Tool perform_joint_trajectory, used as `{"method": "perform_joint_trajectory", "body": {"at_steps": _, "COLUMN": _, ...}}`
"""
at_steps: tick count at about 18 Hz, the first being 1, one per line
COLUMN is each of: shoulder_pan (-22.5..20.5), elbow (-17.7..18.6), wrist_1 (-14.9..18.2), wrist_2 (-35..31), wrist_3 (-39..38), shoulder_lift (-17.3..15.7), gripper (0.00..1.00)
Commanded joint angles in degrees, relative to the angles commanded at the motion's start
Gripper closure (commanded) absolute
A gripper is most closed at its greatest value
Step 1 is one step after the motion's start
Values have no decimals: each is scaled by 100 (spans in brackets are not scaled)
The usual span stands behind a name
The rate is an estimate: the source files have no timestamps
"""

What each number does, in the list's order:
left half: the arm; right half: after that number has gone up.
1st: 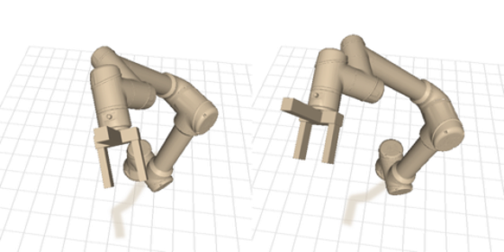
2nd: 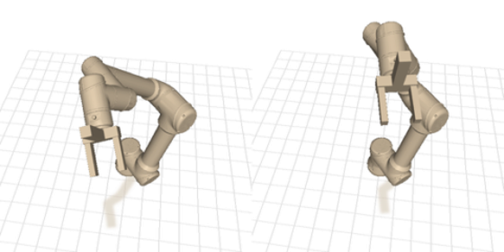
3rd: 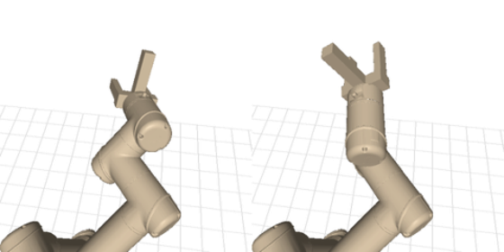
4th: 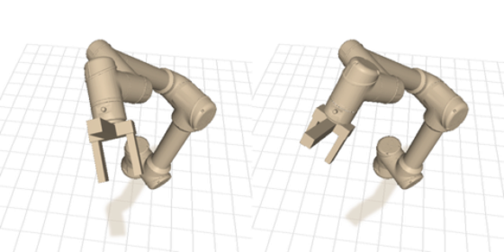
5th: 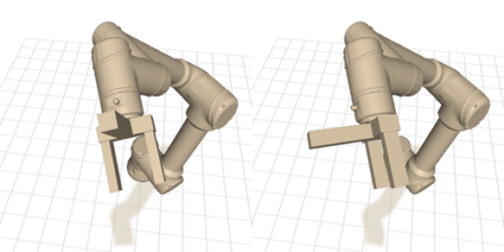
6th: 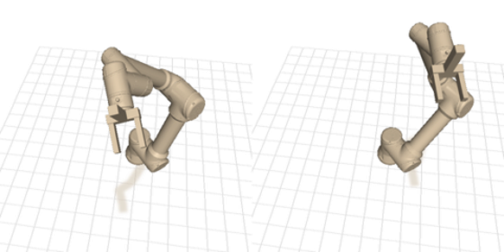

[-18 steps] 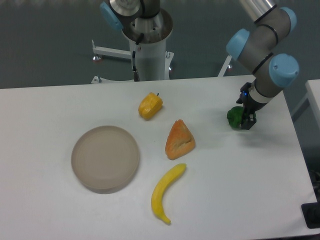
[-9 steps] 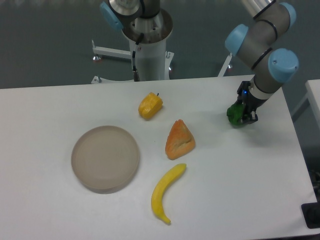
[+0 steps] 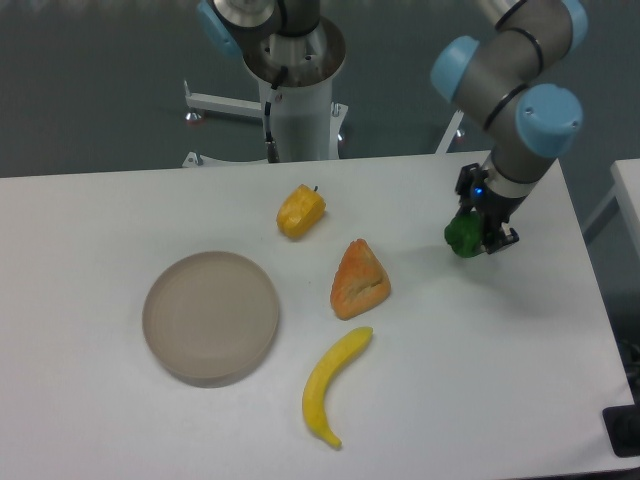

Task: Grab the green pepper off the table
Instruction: 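Lift the green pepper and carry it toward the orange slice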

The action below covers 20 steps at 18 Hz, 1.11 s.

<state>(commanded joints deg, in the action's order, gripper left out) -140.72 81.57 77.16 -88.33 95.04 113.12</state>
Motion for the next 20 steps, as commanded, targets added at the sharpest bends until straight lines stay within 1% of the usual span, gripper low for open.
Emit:
{"method": "perform_joint_trajectory", "body": {"at_steps": 3, "shoulder_pan": 203, "elbow": -44, "wrist_1": 35, "wrist_2": 61, "wrist_3": -414, "shoulder_lift": -114, "gripper": 68}}
{"method": "perform_joint_trajectory", "body": {"at_steps": 5, "shoulder_pan": 238, "elbow": -88, "wrist_1": 53, "wrist_2": 298, "wrist_3": -468, "shoulder_lift": -167, "gripper": 68}}
{"method": "perform_joint_trajectory", "body": {"at_steps": 7, "shoulder_pan": 413, "elbow": -281, "wrist_1": 140, "wrist_2": 299, "wrist_3": -477, "shoulder_lift": -194, "gripper": 68}}
{"method": "perform_joint_trajectory", "body": {"at_steps": 9, "shoulder_pan": 475, "elbow": -518, "wrist_1": 403, "wrist_2": 264, "wrist_3": -477, "shoulder_lift": -133, "gripper": 68}}
{"method": "perform_joint_trajectory", "body": {"at_steps": 10, "shoulder_pan": 484, "elbow": -615, "wrist_1": 553, "wrist_2": 211, "wrist_3": -477, "shoulder_lift": -63, "gripper": 68}}
{"method": "perform_joint_trajectory", "body": {"at_steps": 11, "shoulder_pan": 597, "elbow": -755, "wrist_1": 641, "wrist_2": 11, "wrist_3": -477, "shoulder_lift": 60, "gripper": 68}}
{"method": "perform_joint_trajectory", "body": {"at_steps": 13, "shoulder_pan": 651, "elbow": -835, "wrist_1": 721, "wrist_2": -149, "wrist_3": -468, "shoulder_lift": 87, "gripper": 68}}
{"method": "perform_joint_trajectory", "body": {"at_steps": 18, "shoulder_pan": 774, "elbow": -923, "wrist_1": 800, "wrist_2": -158, "wrist_3": -468, "shoulder_lift": 105, "gripper": 68}}
{"method": "perform_joint_trajectory", "body": {"at_steps": 20, "shoulder_pan": 801, "elbow": -932, "wrist_1": 783, "wrist_2": -115, "wrist_3": -460, "shoulder_lift": 149, "gripper": 68}}
